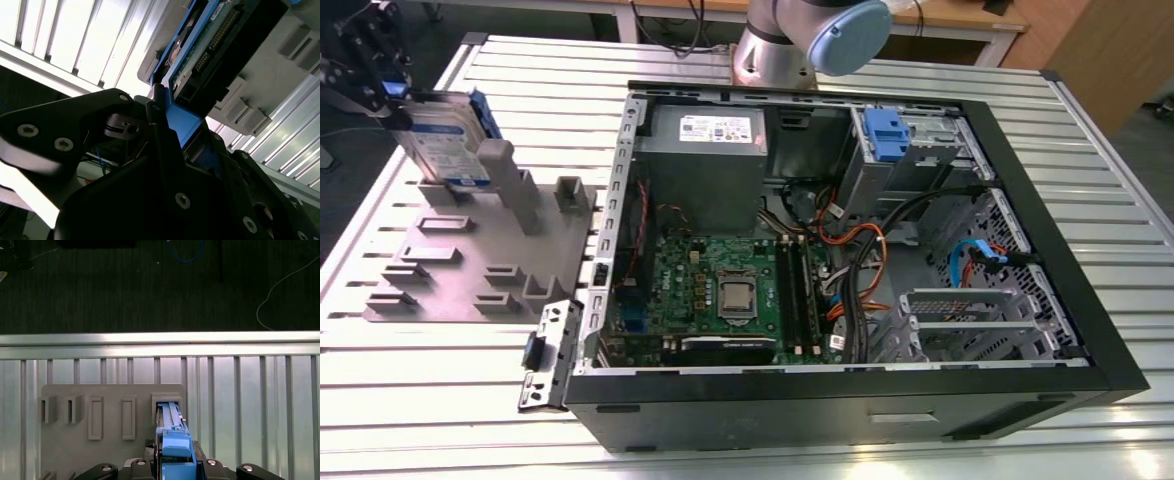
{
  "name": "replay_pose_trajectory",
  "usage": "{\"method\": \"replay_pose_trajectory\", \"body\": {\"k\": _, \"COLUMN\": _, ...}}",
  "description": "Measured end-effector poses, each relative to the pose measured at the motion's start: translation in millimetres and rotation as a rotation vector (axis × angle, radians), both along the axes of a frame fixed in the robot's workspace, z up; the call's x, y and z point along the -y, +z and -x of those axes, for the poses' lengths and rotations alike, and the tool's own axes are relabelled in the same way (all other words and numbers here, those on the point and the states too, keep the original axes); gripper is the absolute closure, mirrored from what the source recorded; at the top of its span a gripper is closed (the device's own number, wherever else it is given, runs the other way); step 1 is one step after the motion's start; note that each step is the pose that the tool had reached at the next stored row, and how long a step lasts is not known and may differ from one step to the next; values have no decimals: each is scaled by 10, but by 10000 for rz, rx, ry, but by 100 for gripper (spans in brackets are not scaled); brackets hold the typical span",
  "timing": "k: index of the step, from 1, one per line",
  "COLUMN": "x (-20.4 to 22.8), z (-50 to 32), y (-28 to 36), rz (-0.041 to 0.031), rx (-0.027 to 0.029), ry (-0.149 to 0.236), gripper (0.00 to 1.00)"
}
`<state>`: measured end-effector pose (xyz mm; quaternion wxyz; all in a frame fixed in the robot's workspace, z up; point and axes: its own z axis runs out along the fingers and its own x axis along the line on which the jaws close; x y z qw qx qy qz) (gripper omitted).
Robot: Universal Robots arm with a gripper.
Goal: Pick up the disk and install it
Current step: 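Pick up the disk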
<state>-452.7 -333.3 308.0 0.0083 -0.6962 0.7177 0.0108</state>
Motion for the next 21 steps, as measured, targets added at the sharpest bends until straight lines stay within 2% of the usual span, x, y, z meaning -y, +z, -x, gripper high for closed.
{"method": "replay_pose_trajectory", "body": {"k": 21, "x": 0, "z": 0, "y": 57, "rz": 0, "rx": 0, "ry": 0, "gripper": 63}}
